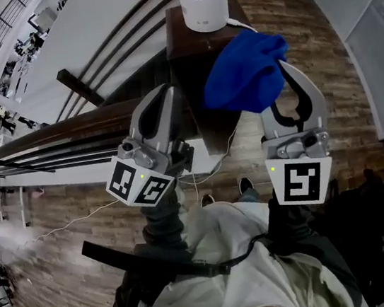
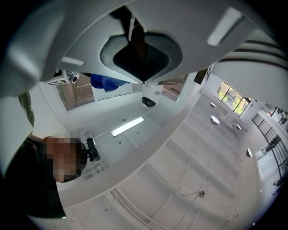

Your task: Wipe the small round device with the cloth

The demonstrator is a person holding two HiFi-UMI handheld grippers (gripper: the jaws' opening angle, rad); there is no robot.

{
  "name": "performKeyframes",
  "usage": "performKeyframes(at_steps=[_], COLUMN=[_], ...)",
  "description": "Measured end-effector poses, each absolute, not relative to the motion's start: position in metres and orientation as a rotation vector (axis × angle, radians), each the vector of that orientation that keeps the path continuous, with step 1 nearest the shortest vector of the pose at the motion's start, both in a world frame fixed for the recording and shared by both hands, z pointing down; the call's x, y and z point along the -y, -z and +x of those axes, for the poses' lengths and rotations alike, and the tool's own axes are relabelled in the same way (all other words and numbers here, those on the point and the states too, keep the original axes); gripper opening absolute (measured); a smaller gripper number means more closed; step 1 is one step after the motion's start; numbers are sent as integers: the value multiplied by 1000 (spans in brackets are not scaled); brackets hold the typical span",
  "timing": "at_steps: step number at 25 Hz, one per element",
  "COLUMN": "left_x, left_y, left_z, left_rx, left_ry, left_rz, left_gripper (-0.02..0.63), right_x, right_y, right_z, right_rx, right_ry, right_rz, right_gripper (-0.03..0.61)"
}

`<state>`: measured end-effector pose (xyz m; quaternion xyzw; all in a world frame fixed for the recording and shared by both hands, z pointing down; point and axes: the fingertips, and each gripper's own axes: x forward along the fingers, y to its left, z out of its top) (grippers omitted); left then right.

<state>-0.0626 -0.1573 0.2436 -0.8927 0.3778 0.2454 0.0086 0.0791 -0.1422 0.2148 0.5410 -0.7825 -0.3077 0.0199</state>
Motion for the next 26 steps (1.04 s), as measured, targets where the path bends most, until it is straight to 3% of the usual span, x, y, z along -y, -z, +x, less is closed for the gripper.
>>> performKeyframes(at_steps=[26], left_x=[160], left_y=[-246], left_z=[-57], left_rx=[-1174], left_ry=[-778], left_rz=[-2812], left_gripper=[2], right_x=[136], right_y=[-218], right_z=[77], right_rx=[2446], right_ry=[962], right_rz=[1636], right_gripper=[121])
